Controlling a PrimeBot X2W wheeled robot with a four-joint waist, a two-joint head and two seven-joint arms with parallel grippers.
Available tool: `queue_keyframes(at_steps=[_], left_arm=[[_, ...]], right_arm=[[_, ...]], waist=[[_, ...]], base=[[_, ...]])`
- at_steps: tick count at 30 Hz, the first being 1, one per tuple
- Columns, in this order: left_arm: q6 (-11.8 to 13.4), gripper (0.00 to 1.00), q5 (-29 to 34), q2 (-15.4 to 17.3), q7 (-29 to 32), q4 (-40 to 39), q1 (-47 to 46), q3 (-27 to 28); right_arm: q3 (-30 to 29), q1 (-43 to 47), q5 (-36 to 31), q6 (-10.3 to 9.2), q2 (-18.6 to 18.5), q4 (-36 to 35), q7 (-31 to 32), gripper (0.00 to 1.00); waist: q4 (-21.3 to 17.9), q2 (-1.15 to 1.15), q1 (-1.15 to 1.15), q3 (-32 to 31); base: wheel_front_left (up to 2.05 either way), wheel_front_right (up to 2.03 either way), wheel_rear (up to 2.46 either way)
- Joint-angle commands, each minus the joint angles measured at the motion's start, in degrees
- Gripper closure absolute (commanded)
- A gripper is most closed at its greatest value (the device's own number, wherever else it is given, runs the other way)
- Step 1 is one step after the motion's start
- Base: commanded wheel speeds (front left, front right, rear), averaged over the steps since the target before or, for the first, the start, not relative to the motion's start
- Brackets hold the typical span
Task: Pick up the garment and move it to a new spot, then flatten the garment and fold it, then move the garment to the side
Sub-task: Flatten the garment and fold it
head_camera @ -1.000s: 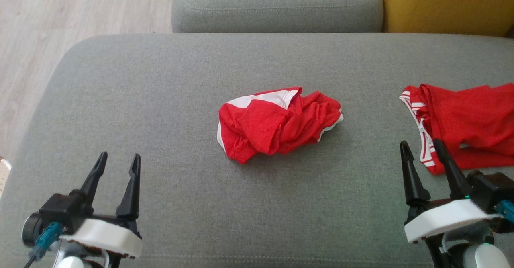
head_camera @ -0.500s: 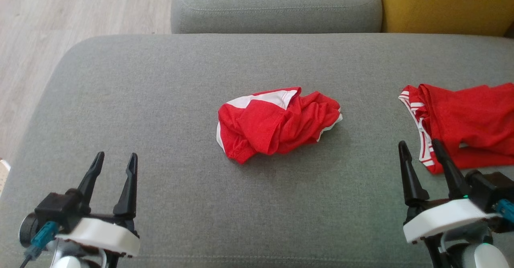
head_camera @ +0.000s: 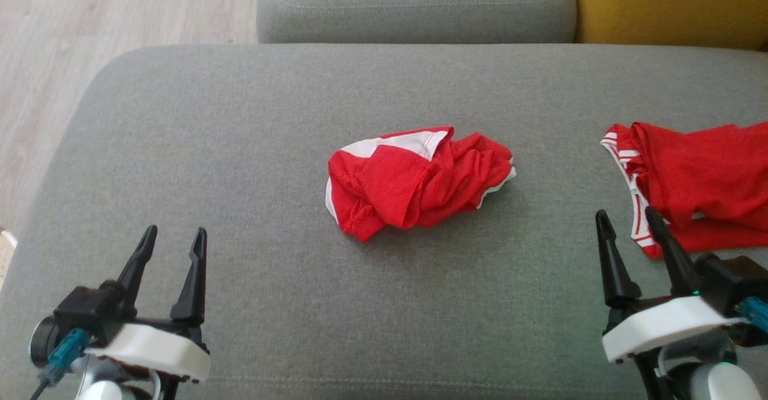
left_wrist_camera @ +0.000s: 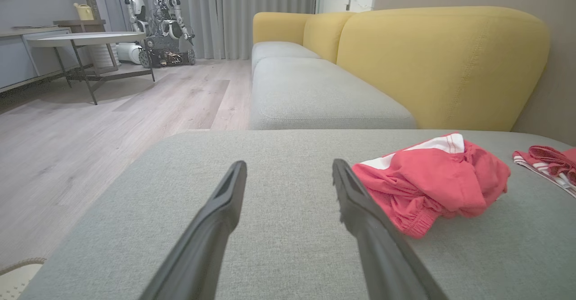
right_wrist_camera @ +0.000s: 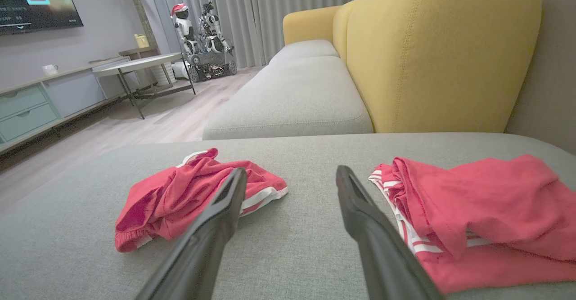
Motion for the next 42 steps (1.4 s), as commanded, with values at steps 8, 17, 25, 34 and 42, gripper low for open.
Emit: queue_keyframes(at_steps=[8,17,25,34,42], left_arm=[[-0.12,0.0,0.23,1.23,-1.04,-1.68,-6.54,1.39],[-0.6,0.0,0.62,0.15,-1.87,-1.04,-9.51,0.63],[-1.45,0.0,0.86,-0.82,-2.56,0.78,-11.95,1.01],[-2.33,0.0,1.59,-1.86,-2.77,1.77,-13.06,1.71],[-2.34,0.0,2.71,-2.13,-2.79,0.93,-12.08,3.22]], right_arm=[[12.68,-7.75,-1.7,-0.04,-0.31,2.14,2.19,0.0],[28.08,-16.82,1.93,-0.04,-0.31,14.31,0.88,0.0],[31.47,-25.87,3.92,-0.04,-0.31,25.75,-2.21,0.0],[34.24,-30.89,7.27,-0.04,-0.31,29.44,-5.56,1.0],[31.3,-31.19,7.4,-0.04,-0.31,20.23,-9.52,1.0]], waist=[[2.93,0.0,0.0,4.16],[5.81,0.0,0.0,8.21],[6.79,0.0,0.0,11.11],[5.63,0.0,0.0,11.79],[2.87,0.0,0.0,10.61]], base=[[0.0,0.0,0.0],[0.0,0.0,0.0],[0.0,0.0,0.0],[0.0,0.0,0.0],[0.0,0.0,0.0]])
